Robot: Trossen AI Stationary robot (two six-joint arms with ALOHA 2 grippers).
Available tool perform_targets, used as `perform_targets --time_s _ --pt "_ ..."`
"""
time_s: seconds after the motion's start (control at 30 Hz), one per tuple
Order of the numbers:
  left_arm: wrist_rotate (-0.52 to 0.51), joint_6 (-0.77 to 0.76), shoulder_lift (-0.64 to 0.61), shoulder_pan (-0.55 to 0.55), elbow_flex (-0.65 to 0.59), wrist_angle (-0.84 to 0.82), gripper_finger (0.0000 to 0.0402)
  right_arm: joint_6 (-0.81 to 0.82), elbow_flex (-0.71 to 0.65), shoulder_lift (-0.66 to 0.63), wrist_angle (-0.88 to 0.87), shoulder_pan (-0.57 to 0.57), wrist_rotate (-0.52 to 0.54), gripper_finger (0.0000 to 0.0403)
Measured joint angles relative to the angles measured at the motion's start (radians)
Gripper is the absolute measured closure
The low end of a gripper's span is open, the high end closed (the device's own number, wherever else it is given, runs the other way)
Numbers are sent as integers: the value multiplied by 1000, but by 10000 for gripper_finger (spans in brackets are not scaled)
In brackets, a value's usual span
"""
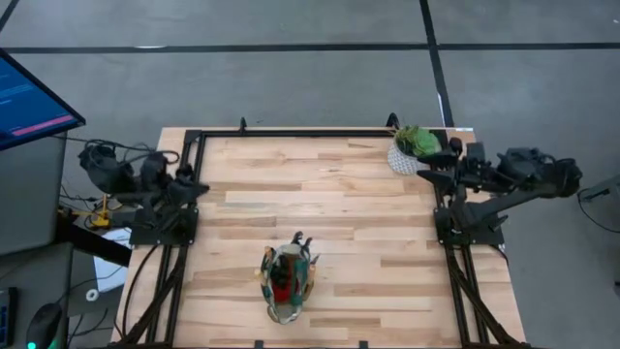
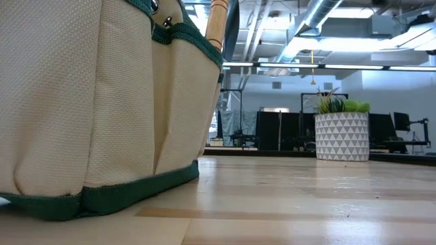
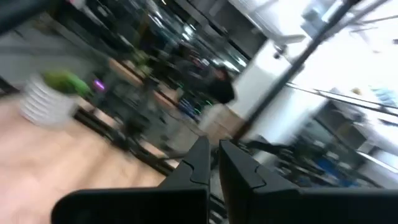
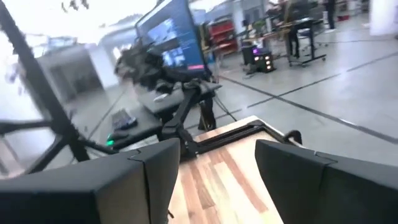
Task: Pick & Place Garden tools in Gardening bag
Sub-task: Return to Home Position
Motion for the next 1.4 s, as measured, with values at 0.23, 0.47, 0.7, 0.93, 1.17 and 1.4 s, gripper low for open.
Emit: perform_targets --time_s 0.23,0.47,0.7,0.93,1.17,1.4 --pt "47 -43 -115 0 -108 1 400 27 -270 -320 125 0 58 204" --pt "47 -44 -293 0 -238 9 400 76 -377 -459 97 1 49 210" --pt "79 -11 -325 0 -314 24 400 96 -437 -436 138 0 26 211" --pt "53 6 -326 0 -400 12 400 120 -595 -459 277 0 -2 225" --pt "74 -55 -327 0 -504 34 400 191 -792 -459 463 0 -4 244" --pt "79 -55 -327 0 -609 67 400 261 -864 -458 517 1 -32 270"
